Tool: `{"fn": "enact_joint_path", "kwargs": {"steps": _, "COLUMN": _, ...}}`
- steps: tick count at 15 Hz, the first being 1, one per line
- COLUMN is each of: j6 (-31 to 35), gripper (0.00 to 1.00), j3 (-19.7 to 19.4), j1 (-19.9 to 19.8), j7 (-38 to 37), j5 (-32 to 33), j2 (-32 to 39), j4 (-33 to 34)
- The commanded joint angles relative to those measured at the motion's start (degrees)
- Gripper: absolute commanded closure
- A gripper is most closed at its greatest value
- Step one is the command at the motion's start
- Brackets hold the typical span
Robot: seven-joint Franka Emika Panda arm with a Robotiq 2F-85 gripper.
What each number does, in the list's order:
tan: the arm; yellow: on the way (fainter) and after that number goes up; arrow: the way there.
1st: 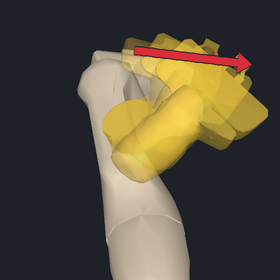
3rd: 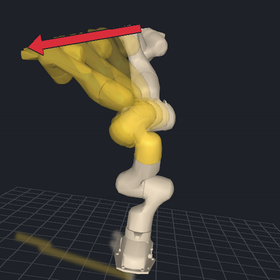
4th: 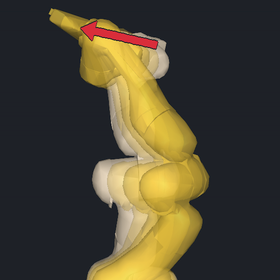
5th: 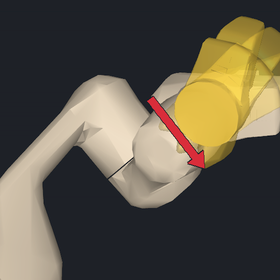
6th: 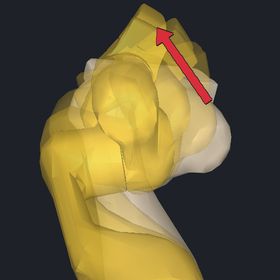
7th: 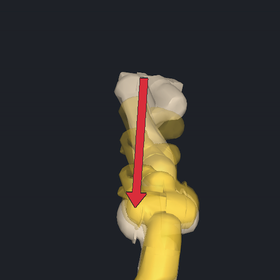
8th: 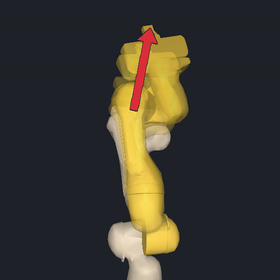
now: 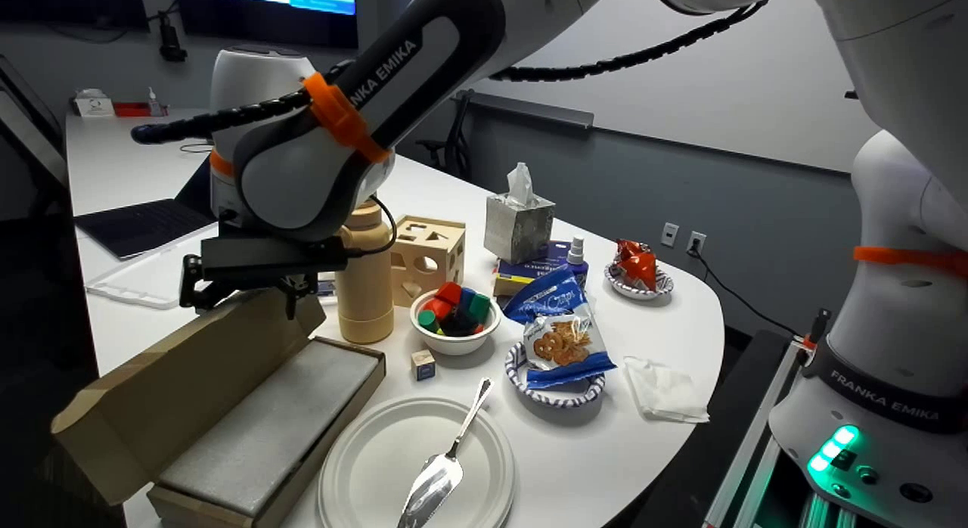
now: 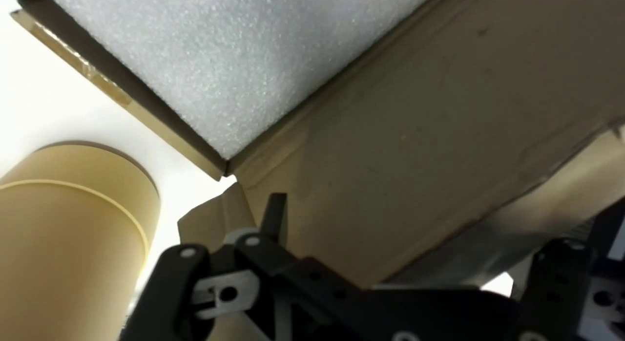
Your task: Open the lid of the cardboard box
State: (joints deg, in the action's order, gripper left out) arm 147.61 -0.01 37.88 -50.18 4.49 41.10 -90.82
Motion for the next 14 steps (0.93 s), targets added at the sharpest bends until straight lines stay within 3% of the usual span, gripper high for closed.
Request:
{"fn": "enact_joint_path", "kwargs": {"steps": 1, "j6": -9.2, "gripper": 0.0, "j3": 0.6, "j1": -0.6, "j7": 0.4, "j5": -0.1, "j2": 5.9, "j4": 8.4}}
{"fn": "enact_joint_path", "kwargs": {"steps": 8, "j6": -22.4, "gripper": 0.0, "j3": 3.2, "j1": -3.4, "j7": 2.9, "j5": -1.2, "j2": 12.6, "j4": 18.0}}
{"fn": "enact_joint_path", "kwargs": {"steps": 14, "j6": -26.2, "gripper": 0.0, "j3": 3.5, "j1": -3.9, "j7": 3.2, "j5": -1.0, "j2": 14.5, "j4": 22.2}}
